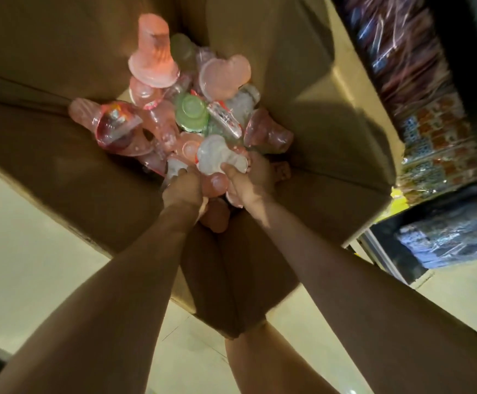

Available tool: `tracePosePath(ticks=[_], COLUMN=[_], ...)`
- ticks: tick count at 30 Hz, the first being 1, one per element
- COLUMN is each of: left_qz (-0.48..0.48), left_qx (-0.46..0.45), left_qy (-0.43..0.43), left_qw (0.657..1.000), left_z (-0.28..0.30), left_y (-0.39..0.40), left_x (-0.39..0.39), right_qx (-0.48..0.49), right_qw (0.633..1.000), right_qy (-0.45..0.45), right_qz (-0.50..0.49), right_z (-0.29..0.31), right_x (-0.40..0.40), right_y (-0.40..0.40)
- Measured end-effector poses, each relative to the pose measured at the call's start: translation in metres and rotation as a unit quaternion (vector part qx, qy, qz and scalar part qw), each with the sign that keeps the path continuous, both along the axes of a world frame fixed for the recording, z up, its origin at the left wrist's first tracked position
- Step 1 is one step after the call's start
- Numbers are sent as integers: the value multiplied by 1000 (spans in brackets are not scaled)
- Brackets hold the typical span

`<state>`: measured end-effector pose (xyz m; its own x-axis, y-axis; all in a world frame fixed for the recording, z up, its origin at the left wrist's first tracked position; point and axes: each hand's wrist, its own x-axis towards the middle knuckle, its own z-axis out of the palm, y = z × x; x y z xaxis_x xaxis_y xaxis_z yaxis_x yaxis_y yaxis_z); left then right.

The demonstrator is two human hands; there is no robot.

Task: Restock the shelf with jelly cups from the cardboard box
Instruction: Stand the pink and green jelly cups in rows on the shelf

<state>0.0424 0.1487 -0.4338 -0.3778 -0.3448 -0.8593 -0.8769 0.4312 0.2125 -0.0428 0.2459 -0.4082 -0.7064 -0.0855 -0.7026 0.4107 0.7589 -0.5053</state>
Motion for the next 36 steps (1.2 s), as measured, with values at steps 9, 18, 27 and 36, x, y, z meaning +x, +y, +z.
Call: tracePosePath(ticks=[9, 18, 27, 36], left_qz=[-19, -203, -181, -120], left_qx=[43, -6, -71, -122], left_qy=[10, 104, 169, 285], left_qw=[999, 974, 966, 943], left_z=[27, 156, 354, 576], left_y=[5, -46, -151, -209], left_x=[-7, -16, -31, -29], right_qx=[-3, -48, -112, -106], right_qw=[995, 977, 925, 860], right_qy=[66, 143, 203, 247], right_qz=[74, 152, 300, 433], right_z=[46, 164, 345, 542], right_x=[-15, -39, -70, -88], right_y=[3, -27, -83, -116])
